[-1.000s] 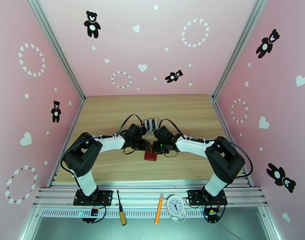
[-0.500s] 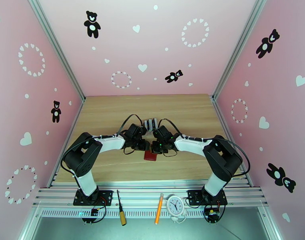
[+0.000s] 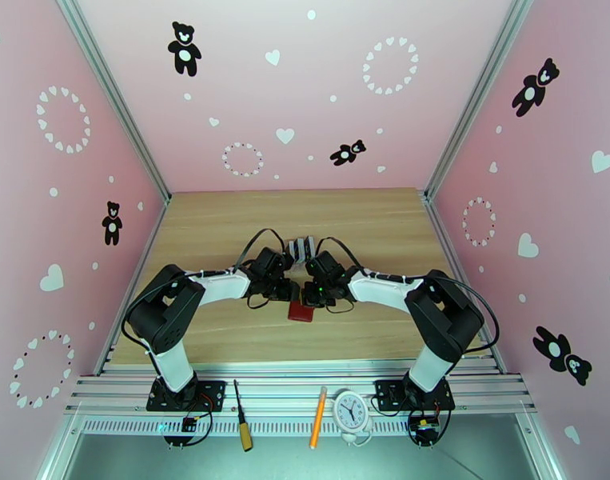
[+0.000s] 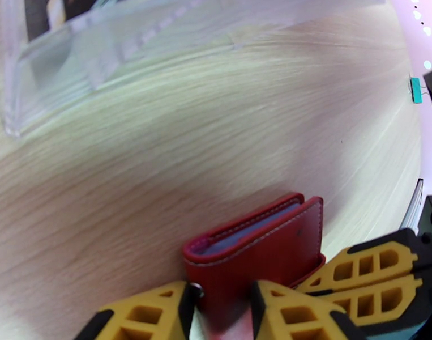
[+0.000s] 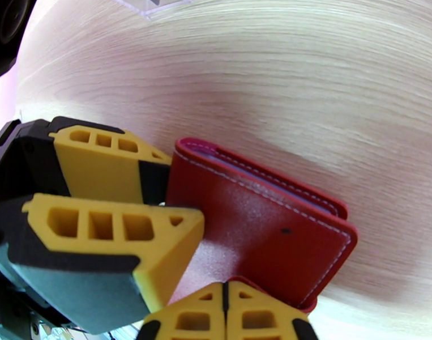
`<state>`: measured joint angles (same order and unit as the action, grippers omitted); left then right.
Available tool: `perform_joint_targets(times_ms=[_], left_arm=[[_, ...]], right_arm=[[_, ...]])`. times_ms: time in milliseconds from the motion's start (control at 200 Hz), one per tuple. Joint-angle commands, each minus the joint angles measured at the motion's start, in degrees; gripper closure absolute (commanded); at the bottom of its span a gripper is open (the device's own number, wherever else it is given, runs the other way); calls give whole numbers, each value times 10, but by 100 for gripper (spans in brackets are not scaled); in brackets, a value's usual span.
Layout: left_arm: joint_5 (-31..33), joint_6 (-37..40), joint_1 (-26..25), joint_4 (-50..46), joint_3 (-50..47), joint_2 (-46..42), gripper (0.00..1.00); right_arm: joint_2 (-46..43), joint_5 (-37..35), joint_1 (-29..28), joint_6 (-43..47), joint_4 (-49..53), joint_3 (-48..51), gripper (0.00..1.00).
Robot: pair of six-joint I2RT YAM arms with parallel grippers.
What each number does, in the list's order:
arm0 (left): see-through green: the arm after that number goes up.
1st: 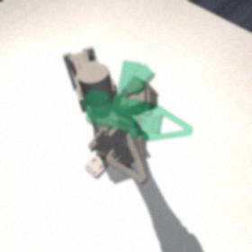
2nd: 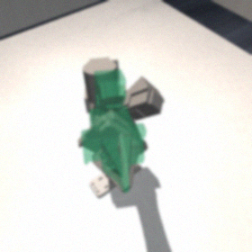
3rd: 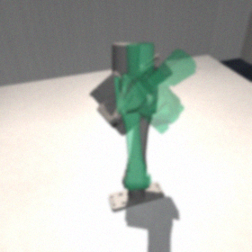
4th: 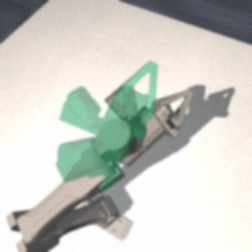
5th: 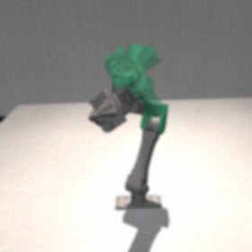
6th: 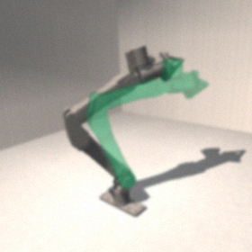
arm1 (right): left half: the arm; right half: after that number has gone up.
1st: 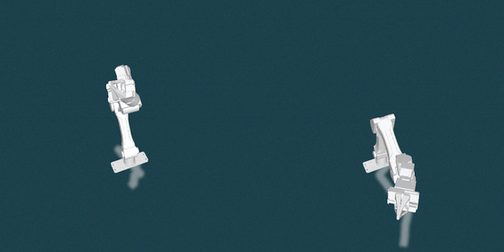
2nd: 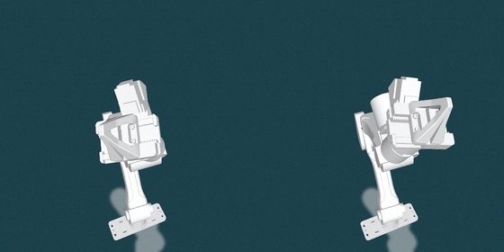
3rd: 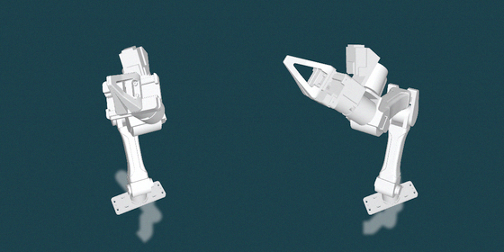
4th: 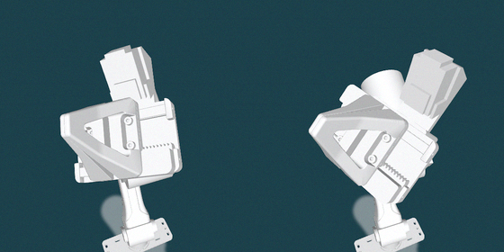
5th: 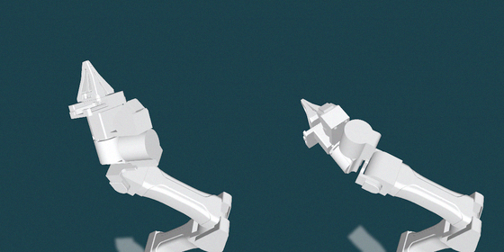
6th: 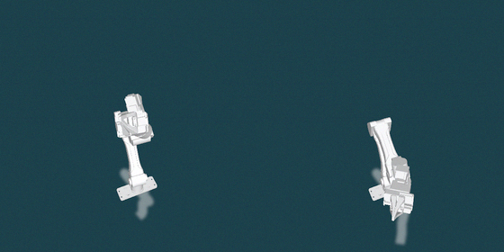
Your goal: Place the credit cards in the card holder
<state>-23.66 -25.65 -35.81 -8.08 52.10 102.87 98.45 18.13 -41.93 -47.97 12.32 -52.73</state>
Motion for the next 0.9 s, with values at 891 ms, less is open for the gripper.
perform_joint_targets(times_ms=[891], left_arm=[[50, -10, 25, 36, -85, -100, 64]], right_arm=[[-69, -11, -4, 6, 28, 13, 74]])
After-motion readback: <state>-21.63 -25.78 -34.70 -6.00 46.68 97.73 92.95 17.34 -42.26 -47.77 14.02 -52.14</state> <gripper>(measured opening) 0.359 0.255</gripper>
